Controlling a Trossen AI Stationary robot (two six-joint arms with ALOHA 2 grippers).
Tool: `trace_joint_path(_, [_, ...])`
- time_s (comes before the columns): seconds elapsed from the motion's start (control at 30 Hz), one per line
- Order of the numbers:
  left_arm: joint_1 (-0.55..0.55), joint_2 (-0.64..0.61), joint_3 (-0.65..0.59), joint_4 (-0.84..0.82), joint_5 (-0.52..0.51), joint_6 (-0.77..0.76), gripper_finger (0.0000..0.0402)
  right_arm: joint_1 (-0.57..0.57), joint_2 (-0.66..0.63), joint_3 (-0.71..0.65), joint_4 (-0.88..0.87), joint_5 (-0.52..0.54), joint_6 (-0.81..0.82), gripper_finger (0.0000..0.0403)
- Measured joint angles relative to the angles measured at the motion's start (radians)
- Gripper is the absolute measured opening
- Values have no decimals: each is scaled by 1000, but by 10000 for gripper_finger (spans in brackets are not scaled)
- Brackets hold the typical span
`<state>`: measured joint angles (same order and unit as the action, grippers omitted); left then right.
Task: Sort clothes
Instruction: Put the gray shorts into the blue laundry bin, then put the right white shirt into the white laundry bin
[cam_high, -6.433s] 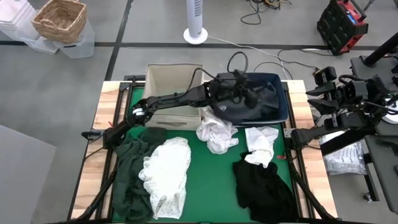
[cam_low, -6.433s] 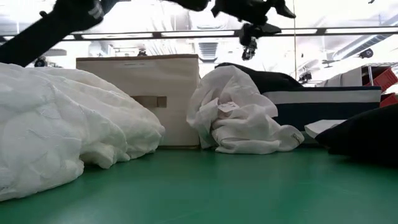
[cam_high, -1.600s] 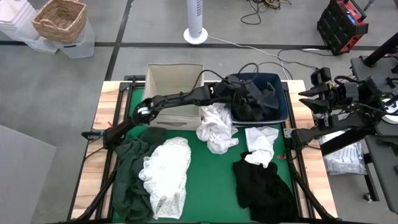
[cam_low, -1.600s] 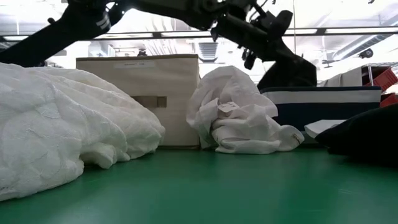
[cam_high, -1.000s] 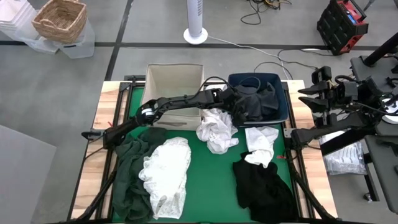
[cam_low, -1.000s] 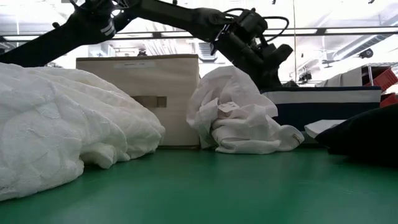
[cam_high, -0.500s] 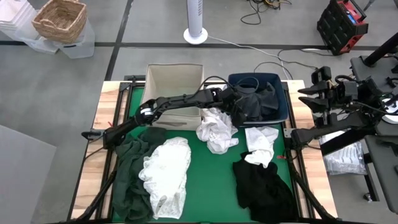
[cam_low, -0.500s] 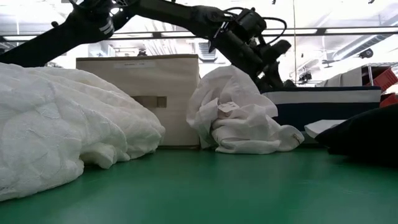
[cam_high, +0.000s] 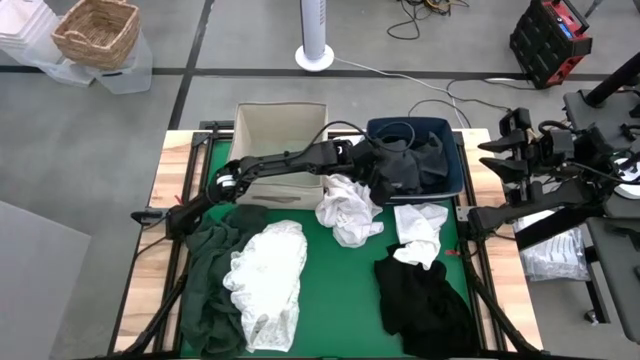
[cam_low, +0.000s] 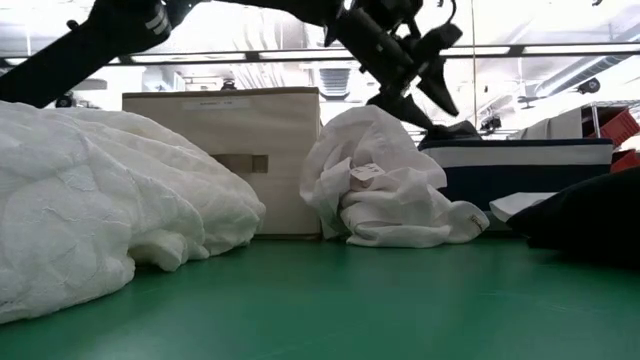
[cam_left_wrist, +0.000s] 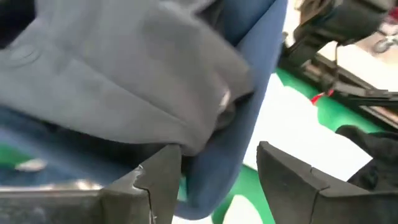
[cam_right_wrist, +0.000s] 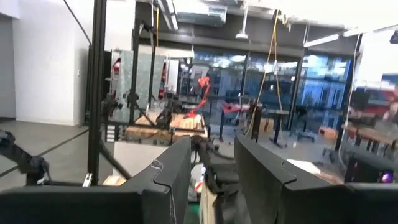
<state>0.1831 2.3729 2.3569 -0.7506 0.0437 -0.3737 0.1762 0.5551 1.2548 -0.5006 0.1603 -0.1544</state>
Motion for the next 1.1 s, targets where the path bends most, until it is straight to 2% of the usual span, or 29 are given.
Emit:
trace_joint_path(0.33, [-21, -42, -1, -142, 9, -70, 187, 0, -3, 83, -137, 0, 14, 121])
trace_joint_path(0.5, [-66, -99, -1, -123, 0, -83, 187, 0, -4, 109, -246, 28, 62, 116])
trace_joint_path(0.7, [-167, -188, -1, -124, -192, -91, 182, 0, 6, 65, -265, 28, 117, 123])
trace_joint_path(0.87, [-242, -265, -1, -165, -307, -84, 178, 0, 89, 51, -264, 29, 153, 130])
trace_joint_path(1.1, [-311, -359, -1, -452, -397, -20, 178, 0, 278, 50, -216, 78, 173, 139])
